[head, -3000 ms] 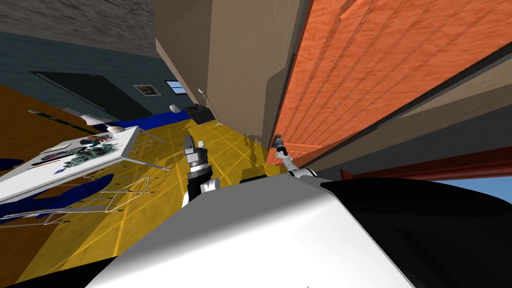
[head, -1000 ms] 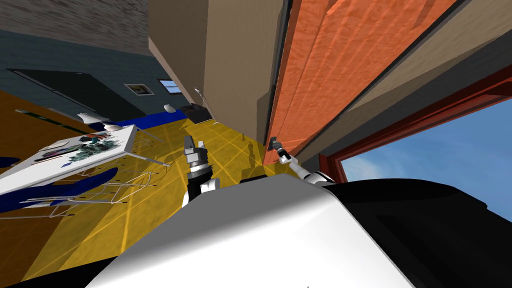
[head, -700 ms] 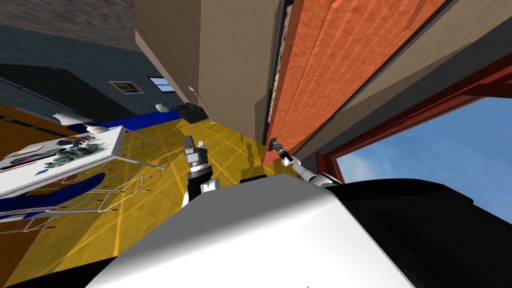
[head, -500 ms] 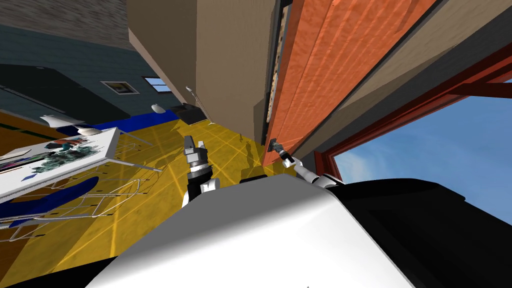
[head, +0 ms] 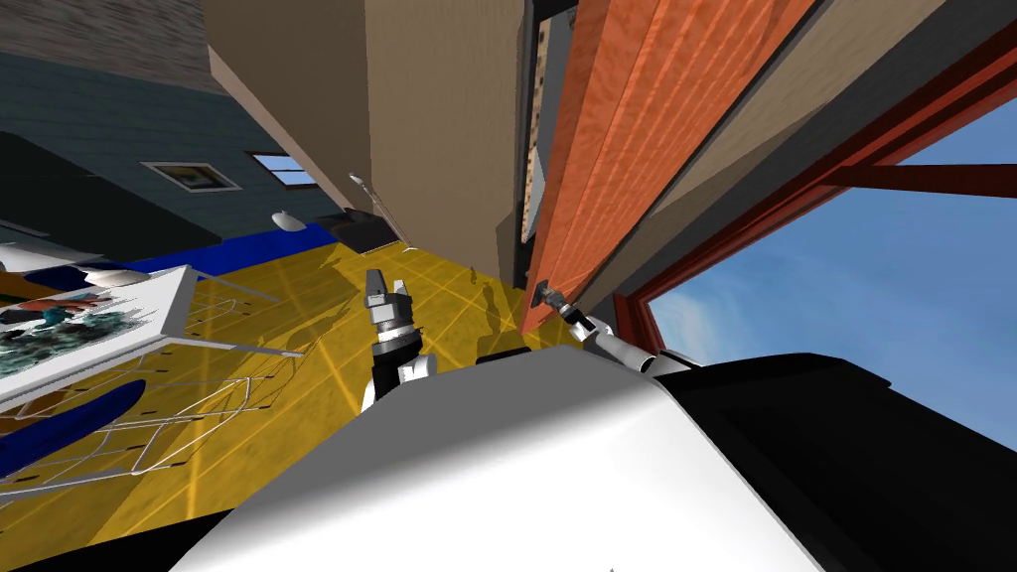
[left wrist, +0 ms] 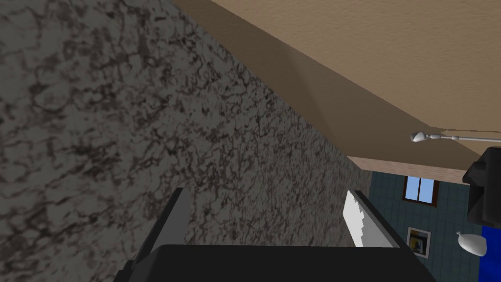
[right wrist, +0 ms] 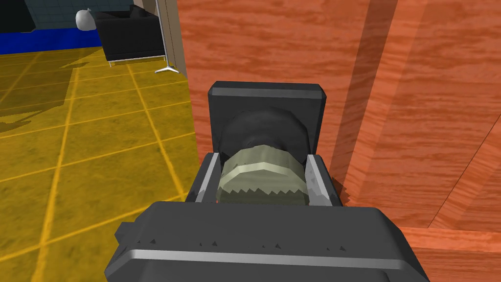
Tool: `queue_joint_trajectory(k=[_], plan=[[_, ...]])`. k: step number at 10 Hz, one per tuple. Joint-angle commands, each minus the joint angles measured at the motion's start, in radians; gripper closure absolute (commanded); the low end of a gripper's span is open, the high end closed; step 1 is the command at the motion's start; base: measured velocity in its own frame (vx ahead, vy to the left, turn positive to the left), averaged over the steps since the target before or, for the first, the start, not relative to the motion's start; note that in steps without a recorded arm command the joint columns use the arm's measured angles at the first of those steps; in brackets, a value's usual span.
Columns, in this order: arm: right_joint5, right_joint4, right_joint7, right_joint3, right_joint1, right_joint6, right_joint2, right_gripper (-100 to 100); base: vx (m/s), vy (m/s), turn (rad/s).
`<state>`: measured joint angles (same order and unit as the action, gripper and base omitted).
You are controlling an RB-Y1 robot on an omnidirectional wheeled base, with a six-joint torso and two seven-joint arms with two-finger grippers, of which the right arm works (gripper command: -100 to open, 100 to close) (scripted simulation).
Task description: Pull the door open
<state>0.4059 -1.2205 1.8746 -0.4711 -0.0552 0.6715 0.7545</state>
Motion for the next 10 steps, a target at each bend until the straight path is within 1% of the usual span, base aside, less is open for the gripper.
queue_joint_trajectory(k=[1, 2, 3, 4, 6, 7, 8, 9, 10], plan=[[-0.006, -0.022, 0.034, -0.022, -0.02, 0.03, 0.038, 100, -0.004, -0.021, -0.1], [-0.01, -0.031, 0.044, -0.032, -0.029, 0.039, 0.05, 100, -0.002, -0.021, -0.064], [-0.008, -0.028, 0.031, -0.026, -0.026, 0.026, 0.038, 100, -0.003, -0.008, -0.008], [-0.015, -0.014, 0.042, -0.033, -0.037, 0.057, 0.047, 100, 0.016, 0.026, 0.015], [-0.023, 0.01, 0.056, -0.041, -0.052, 0.103, 0.059, 100, 0.041, 0.05, -0.009], [-0.029, 0.027, 0.064, -0.045, -0.062, 0.133, 0.067, 100, 0.056, 0.046, -0.013], [-0.029, 0.027, 0.064, -0.045, -0.062, 0.135, 0.067, 100, 0.038, 0.034, -0.012], [-0.034, 0.045, 0.073, -0.051, -0.073, 0.172, 0.076, 100, 0.036, 0.03, 0.009], [-0.041, 0.065, 0.083, -0.056, -0.085, 0.2, 0.086, 100, 0.049, 0.037, 0.005]])
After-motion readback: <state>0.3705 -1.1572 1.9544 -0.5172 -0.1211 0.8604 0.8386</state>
